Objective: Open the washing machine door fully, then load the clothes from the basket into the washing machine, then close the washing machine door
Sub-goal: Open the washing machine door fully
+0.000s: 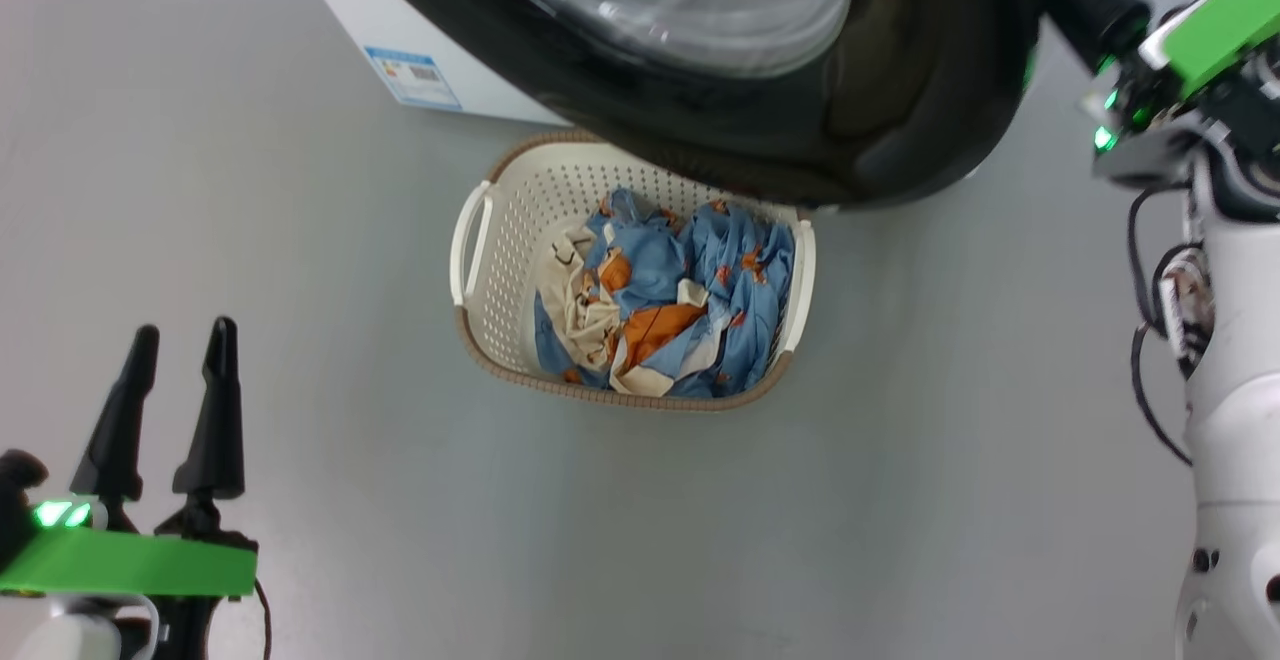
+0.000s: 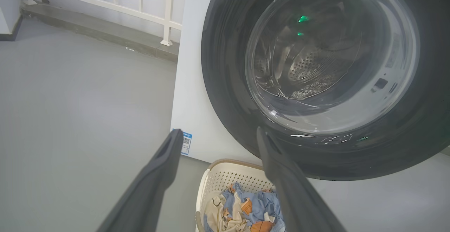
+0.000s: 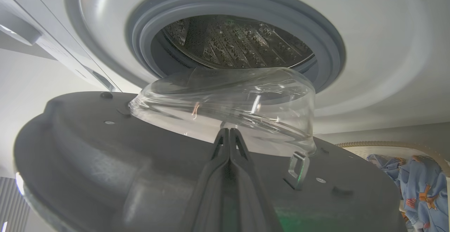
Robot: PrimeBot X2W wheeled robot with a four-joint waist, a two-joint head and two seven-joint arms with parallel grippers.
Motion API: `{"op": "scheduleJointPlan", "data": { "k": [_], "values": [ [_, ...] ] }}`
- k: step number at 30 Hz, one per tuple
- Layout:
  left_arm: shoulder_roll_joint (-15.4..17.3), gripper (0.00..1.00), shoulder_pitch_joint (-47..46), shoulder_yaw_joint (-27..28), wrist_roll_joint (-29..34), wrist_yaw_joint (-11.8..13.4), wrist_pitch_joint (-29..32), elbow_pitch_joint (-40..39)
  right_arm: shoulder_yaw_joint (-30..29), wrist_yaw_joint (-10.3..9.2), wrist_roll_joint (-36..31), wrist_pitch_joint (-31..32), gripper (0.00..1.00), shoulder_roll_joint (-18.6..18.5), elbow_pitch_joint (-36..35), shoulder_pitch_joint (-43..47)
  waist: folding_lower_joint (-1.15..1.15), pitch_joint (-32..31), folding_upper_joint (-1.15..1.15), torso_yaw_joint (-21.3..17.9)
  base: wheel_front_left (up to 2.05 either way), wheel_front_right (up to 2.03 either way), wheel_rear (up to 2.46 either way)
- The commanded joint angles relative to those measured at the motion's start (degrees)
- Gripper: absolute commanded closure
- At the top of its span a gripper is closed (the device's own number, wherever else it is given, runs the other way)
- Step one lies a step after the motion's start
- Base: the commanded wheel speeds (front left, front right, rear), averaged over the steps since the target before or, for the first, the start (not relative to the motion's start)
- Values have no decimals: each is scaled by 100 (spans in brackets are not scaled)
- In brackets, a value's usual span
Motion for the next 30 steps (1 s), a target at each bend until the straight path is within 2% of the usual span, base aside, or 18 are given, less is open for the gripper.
{"op": "scheduleJointPlan", "data": {
  "k": [1,11,30],
  "values": [
    [226,0,39,264,64,-15,-36,-42,213,34,108,118,100,177,-198,99,0,-215,0,-85,0,0,0],
    [130,0,276,362,256,-15,-36,74,498,34,636,471,100,177,-525,902,0,-759,0,-14,0,0,0],
    [-141,0,562,520,556,-15,-36,300,906,34,889,1003,100,177,-642,1810,0,-1365,0,444,0,0,0]
  ]
}}
